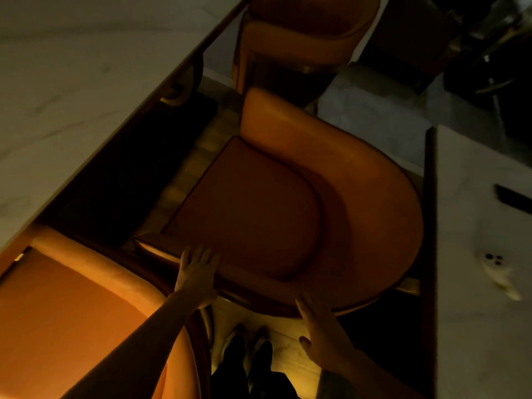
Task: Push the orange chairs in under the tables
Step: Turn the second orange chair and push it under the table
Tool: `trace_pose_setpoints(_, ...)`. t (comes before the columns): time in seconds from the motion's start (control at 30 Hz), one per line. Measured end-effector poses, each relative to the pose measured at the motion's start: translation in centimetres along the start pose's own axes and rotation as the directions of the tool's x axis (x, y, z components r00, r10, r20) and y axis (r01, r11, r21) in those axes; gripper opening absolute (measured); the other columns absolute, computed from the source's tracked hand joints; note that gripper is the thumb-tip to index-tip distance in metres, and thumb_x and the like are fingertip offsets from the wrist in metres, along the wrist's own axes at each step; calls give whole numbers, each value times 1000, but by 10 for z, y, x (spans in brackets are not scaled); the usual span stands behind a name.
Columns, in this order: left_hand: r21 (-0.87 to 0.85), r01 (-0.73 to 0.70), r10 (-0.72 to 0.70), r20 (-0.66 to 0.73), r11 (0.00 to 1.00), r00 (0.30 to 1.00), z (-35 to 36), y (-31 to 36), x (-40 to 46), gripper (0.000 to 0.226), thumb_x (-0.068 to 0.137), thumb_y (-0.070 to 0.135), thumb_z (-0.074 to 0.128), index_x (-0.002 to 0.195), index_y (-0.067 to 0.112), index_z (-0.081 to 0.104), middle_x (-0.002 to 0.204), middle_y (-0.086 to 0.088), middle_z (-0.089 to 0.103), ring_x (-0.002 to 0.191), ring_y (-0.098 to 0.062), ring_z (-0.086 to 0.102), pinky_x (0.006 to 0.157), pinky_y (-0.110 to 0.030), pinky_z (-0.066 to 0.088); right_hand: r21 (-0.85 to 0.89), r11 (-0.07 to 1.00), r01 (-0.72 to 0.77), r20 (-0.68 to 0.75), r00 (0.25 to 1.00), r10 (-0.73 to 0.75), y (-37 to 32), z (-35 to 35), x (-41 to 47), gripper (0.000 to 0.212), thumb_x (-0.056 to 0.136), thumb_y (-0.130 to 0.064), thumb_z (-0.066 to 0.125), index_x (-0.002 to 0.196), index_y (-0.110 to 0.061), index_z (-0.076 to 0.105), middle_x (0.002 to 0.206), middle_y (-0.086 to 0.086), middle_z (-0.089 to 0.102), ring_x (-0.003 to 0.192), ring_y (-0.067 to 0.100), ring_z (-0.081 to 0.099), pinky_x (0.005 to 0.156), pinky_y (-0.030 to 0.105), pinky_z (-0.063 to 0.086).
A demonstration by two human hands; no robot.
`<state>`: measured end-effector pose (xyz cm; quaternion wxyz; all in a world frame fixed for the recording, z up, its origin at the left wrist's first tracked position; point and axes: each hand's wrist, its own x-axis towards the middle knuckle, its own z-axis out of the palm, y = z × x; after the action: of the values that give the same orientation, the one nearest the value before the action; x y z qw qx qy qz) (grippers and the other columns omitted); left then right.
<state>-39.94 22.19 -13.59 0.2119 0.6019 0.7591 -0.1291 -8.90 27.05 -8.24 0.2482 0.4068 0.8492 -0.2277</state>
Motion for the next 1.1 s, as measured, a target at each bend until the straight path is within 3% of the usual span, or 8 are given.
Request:
trace_pose_setpoints(0.23,-53,-63,64,22,997,998,0,24,-15,82,86,47,57,152,30,12,161,-5,5,147,-31,-7,114,-55,-10,-161,985,-69,3,998,70,44,-14,-20,76,91,-40,52,153,-23,11,162,2,6,147,24,0,116,42,0)
trace_pose_setpoints(0.47,-226,-172,170,-28,959,985,-9,68,-21,68,78,34,62,142,27,40,149,2,35,143,-25,19,115,-49,4,-220,969,-111,-8,994,112,102,-34,-25,72,89,-40,55,151,-24,24,161,3,9,147,28,-5,116,48,-5)
trace_pose_setpoints(0.57,-265,-174,189,33,948,981,-13,93,-23,66,81,35,58,143,29,38,151,3,32,144,-22,17,118,-45,5,-242,968,-62,-79,996,44,125,-49,-27,67,84,-42,58,145,-25,37,156,7,26,145,34,13,114,42,-12)
trace_pose_setpoints(0.67,-345,-158,179,29,925,983,-12,120,-24,65,80,35,61,142,30,40,150,2,35,143,-24,20,118,-46,8,-274,962,-11,-153,988,-32,151,-63,-25,61,70,-49,49,126,-27,46,128,9,62,129,33,41,111,40,3)
trace_pose_setpoints(0.77,-354,-164,209,91,921,974,-22,152,-20,64,80,37,61,140,28,42,149,3,35,142,-22,22,115,-43,12,-271,962,34,-166,983,-82,178,-79,-15,75,56,-41,77,125,-25,53,130,11,60,132,34,39,110,55,20)
trace_pose_setpoints(0.83,-431,-138,229,167,892,959,-30,179,-15,64,83,37,60,142,28,38,149,4,35,140,-20,26,116,-42,16,-222,975,18,-135,990,-49,200,-90,-9,76,58,-46,74,127,-24,53,136,16,54,136,36,33,102,70,24)
trace_pose_setpoints(0.93,-558,-71,237,230,827,944,-37,225,-3,69,87,49,58,147,30,29,151,1,36,137,-18,34,113,-36,27,-196,981,-1,-110,994,-21,227,-108,3,79,56,-50,73,129,-27,51,144,18,45,141,38,23,94,81,16)
trace_pose_setpoints(1.1,-545,0,205,315,839,927,-53,294,20,84,83,58,60,150,27,19,153,-1,29,137,-21,32,110,-41,31,-284,958,42,-115,990,-77,254,-117,23,96,35,-35,91,125,-31,59,143,15,47,141,39,13,99,72,-16)
